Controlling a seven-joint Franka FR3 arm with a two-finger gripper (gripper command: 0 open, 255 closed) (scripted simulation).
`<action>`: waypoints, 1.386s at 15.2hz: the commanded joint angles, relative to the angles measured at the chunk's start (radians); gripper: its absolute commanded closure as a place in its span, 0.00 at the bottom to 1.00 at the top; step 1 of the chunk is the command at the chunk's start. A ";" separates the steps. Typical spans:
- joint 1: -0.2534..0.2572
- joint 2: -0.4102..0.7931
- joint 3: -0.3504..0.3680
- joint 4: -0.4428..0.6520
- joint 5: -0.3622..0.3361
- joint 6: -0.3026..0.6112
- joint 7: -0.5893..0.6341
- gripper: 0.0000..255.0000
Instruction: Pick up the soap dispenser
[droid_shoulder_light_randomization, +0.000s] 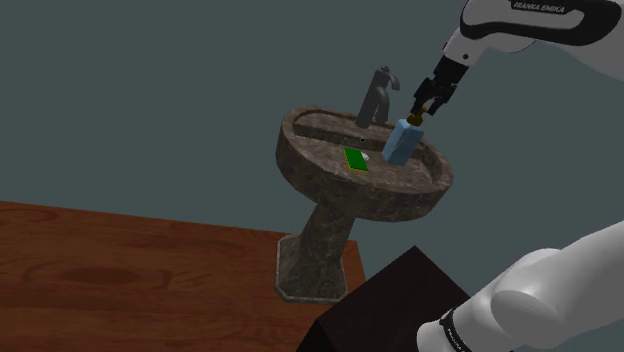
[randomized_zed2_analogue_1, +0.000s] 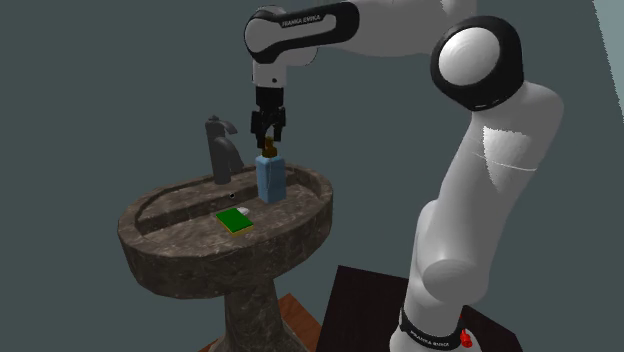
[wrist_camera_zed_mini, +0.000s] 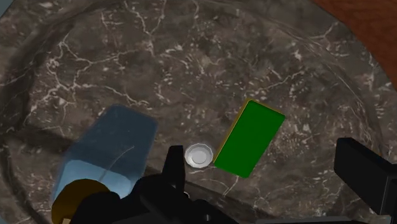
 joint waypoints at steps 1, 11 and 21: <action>-0.012 0.075 -0.027 0.081 0.010 -0.012 -0.039 0.00; -0.139 0.485 -0.119 0.558 0.129 -0.118 -0.218 0.00; -0.156 0.531 -0.121 0.516 0.141 -0.034 -0.238 0.00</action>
